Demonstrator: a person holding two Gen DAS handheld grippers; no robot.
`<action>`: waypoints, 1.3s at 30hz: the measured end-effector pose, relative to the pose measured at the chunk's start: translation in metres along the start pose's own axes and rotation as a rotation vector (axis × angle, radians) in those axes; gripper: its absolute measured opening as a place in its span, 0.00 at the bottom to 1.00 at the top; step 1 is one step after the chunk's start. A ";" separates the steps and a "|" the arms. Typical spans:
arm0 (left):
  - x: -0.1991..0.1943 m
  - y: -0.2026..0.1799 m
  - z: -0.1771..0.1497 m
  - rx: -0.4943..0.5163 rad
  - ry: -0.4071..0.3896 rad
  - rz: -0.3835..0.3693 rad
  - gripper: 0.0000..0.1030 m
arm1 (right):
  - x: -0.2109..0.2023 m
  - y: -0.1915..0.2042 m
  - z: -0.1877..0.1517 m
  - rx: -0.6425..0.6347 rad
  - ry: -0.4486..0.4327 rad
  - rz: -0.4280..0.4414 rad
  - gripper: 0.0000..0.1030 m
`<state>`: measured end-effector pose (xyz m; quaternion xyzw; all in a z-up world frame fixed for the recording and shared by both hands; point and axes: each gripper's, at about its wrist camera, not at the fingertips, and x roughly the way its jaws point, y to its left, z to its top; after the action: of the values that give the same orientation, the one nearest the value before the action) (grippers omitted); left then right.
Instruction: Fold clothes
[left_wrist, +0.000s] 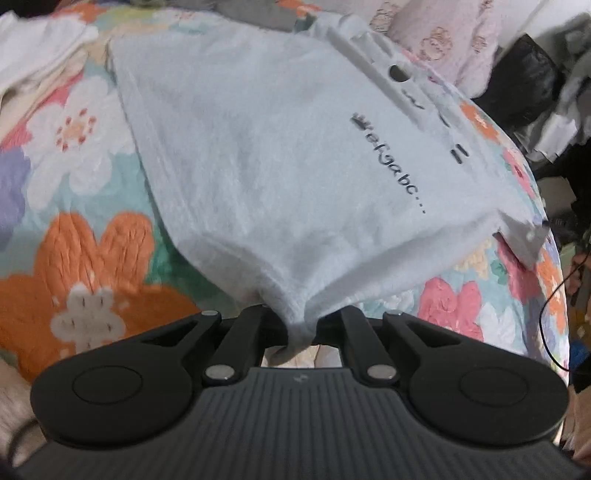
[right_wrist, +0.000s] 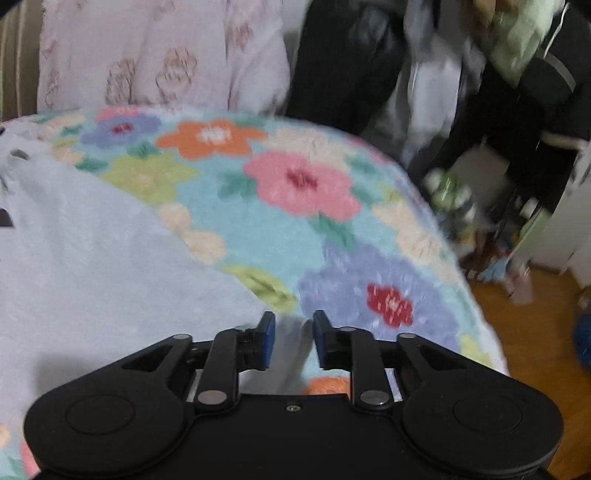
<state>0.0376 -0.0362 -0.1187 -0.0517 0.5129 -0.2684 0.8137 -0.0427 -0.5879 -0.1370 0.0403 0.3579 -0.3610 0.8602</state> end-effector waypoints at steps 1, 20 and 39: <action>0.000 0.000 0.002 0.010 0.003 -0.005 0.04 | -0.016 0.009 0.004 -0.012 -0.035 0.044 0.31; 0.116 0.089 0.129 -0.291 0.132 -0.352 0.07 | -0.156 0.303 -0.067 -0.581 0.034 1.096 0.52; 0.064 0.068 0.120 -0.021 -0.009 -0.304 0.42 | -0.146 0.311 -0.072 -0.511 0.014 0.923 0.52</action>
<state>0.1881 -0.0330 -0.1386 -0.1386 0.4984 -0.3831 0.7653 0.0473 -0.2489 -0.1549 -0.0150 0.3853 0.1545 0.9096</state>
